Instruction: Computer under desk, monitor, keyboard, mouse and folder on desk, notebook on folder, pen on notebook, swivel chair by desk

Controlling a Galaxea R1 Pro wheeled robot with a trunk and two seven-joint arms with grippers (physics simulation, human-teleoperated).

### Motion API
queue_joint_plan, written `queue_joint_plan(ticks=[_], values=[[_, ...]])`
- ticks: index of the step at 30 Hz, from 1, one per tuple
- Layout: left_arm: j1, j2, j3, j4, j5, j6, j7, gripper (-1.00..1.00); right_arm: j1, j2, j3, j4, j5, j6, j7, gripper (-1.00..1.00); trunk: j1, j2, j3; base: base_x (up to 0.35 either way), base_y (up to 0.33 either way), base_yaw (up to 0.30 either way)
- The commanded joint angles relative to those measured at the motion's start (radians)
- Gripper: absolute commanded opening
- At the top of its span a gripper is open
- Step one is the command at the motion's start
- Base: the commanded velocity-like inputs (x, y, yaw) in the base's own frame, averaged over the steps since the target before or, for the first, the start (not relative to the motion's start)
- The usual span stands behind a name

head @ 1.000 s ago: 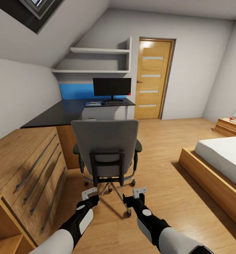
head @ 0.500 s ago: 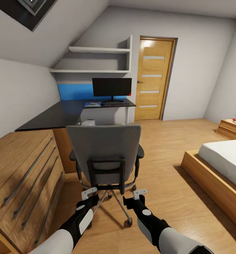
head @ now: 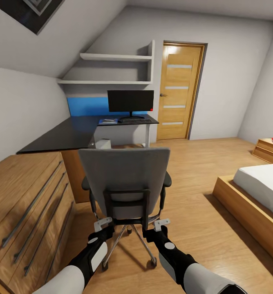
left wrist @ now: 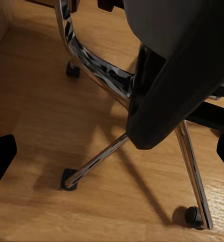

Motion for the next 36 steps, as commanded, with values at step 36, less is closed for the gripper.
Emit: queue_joint_plan(ticks=[36], values=[[0.0, 0.0, -0.003, 0.0, 0.006, -0.003, 0.005, 1.0, -0.001, 0.0, 0.009, 0.002, -0.009, -0.009, -0.005, 1.0, 0.0, 0.0, -0.001, 0.231, 0.0, 0.0]])
